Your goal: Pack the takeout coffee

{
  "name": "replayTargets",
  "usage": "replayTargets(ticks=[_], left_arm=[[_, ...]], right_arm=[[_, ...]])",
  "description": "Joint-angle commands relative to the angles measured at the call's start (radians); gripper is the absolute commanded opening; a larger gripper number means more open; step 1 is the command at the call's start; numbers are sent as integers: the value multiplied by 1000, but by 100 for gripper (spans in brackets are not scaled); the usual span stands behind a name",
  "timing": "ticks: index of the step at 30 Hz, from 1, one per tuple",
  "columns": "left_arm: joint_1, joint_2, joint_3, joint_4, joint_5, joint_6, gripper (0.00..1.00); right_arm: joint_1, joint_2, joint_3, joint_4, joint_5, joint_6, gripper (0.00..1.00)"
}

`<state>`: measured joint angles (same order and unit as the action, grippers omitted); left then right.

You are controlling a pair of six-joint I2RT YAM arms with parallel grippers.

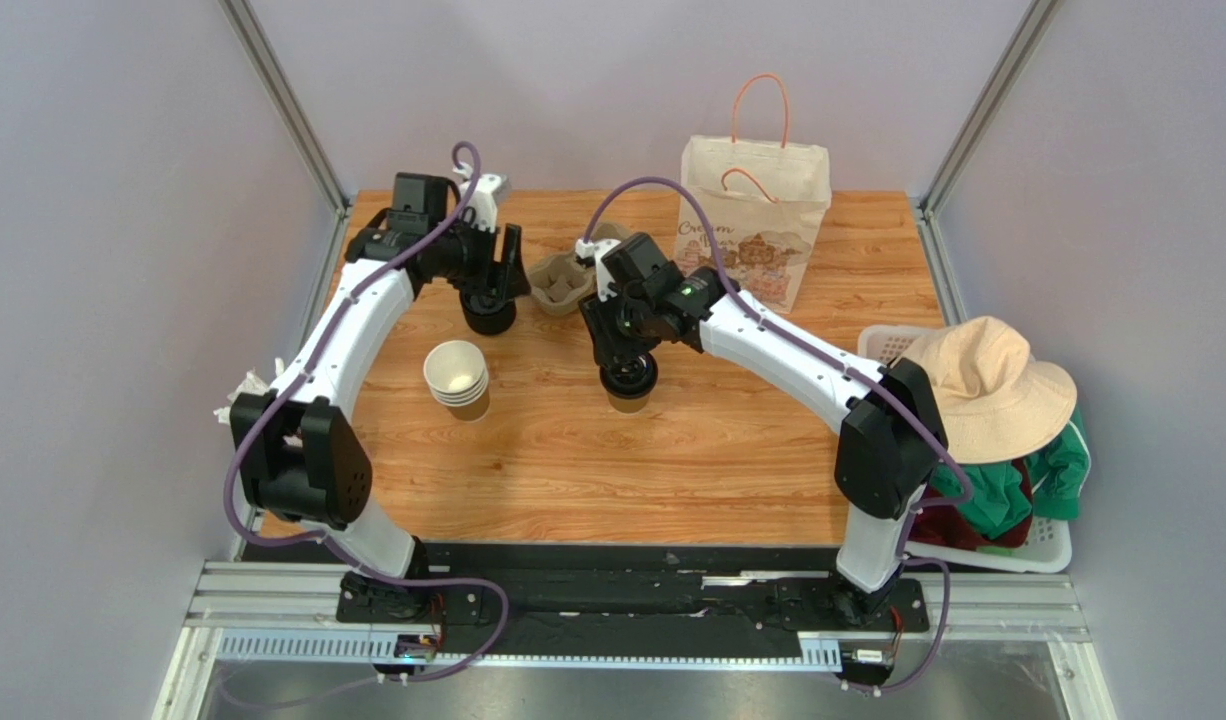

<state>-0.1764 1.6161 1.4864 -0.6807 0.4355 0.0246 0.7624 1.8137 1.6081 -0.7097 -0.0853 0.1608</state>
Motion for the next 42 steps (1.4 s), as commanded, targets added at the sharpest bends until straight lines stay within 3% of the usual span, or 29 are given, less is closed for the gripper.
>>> replayTargets(ticks=[1,13,42], left_arm=[[25,-76,34,16,-20,3,73],[32,-151,-3,50,-38,3,74],[32,-153,-31,76,-34,-2,74]], right_arm=[[44,-11,47,-36,122,31,42],[75,13,13,-30,225,46,34],[98,59,1,-27,226,71,29]])
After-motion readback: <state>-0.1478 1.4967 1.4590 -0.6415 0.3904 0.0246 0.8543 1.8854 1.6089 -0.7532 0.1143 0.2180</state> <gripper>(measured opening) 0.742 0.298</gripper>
